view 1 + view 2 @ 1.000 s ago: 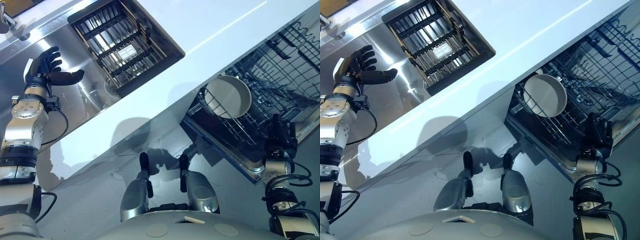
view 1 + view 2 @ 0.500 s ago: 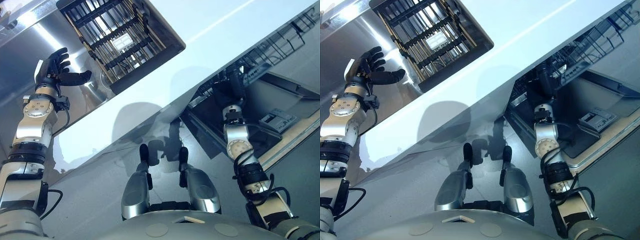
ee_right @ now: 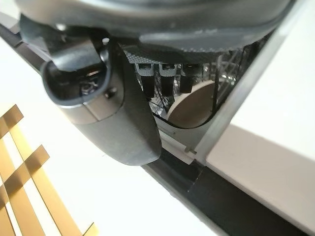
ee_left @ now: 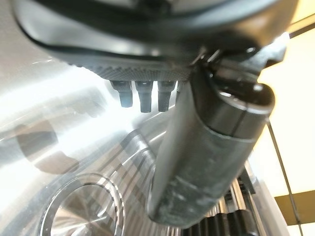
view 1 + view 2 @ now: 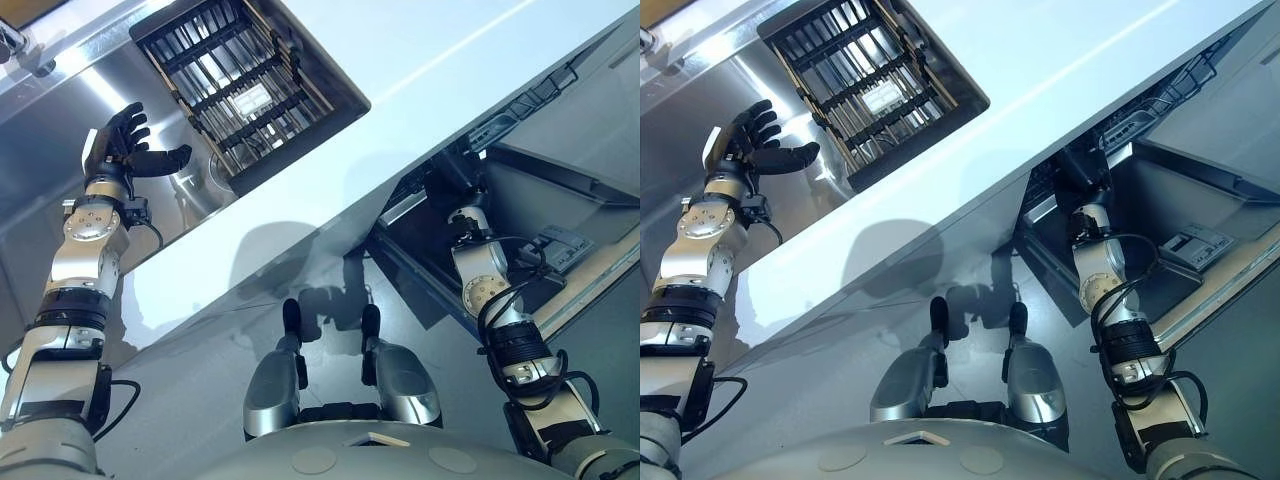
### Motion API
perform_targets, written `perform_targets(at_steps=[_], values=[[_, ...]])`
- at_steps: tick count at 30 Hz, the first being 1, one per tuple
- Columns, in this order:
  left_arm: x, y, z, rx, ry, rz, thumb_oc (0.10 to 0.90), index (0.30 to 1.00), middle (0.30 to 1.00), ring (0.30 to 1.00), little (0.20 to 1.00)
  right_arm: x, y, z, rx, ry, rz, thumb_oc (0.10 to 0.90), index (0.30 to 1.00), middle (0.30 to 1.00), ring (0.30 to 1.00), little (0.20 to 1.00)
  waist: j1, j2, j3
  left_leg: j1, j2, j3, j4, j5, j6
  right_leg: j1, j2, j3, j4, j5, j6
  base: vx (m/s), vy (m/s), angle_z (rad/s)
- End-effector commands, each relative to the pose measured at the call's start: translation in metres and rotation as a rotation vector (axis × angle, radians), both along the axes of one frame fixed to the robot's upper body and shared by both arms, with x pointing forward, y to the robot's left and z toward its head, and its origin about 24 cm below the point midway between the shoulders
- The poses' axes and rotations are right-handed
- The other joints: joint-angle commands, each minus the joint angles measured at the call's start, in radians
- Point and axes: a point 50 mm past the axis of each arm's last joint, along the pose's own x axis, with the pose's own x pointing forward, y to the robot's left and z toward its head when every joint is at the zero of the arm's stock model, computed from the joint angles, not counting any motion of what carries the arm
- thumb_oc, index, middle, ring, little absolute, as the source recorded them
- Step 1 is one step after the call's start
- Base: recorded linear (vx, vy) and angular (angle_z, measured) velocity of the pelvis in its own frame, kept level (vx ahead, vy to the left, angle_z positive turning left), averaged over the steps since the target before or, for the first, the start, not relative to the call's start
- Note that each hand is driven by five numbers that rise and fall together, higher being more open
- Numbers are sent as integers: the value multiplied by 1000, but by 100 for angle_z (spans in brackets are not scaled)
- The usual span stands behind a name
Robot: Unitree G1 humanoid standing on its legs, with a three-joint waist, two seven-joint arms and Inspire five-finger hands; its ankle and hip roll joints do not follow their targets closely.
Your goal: Pick up plates and place into dishwasher.
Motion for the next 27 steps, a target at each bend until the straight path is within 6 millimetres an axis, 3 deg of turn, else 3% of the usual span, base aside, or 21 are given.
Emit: perform_targets(at_steps=[1, 9, 11, 15, 18, 27], values=[[-14, 12, 26, 73, -173, 24, 800, 900, 900, 900, 900, 1, 18, 99, -142, -438, -129, 800, 900, 900, 900, 900, 23, 20, -213, 38, -125, 64, 71, -211, 66, -87, -16, 63, 237, -195, 92, -3, 51, -8], [-36, 21, 24, 59, -195, 73, 800, 900, 900, 900, 900, -36, -58, 94, -374, -373, -580, 800, 900, 900, 900, 900, -35, 8, -220, 63, -132, 122, 44, -213, 71, -85, -5, 93, 185, -155, 115, -16, 26, -6], [-38, 22, 24, 61, -197, 78, 800, 900, 900, 900, 900, -41, -66, 91, -402, -358, -616, 800, 900, 900, 900, 900, -41, 6, -221, 64, -133, 128, 44, -215, 71, -84, -3, 97, 177, -150, 117, -33, -7, -13], [-49, 34, 27, 65, -220, 111, 800, 900, 900, 900, 900, -73, -120, 65, -511, -207, -818, 800, 900, 900, 900, 900, -77, -9, -220, 68, -135, 155, 45, -220, 68, -81, 5, 106, 143, -130, 128, -77, -51, -20], [-51, 40, 33, 72, -230, 125, 800, 900, 900, 900, 900, -88, -144, 49, -561, -102, -915, 800, 900, 900, 900, 900, -90, -16, -222, 67, -131, 165, 45, -218, 67, -79, 12, 107, 135, -127, 130, -66, -100, -21], [-41, 46, 54, 32, -320, 121, 800, 900, 900, 900, 900, -120, -187, -15, -527, 235, -1134, 800, 900, 900, 900, 900, -101, -20, -215, 57, -106, 153, 55, -210, 59, -87, 26, 96, 189, -161, 126, -37, -144, -14]])
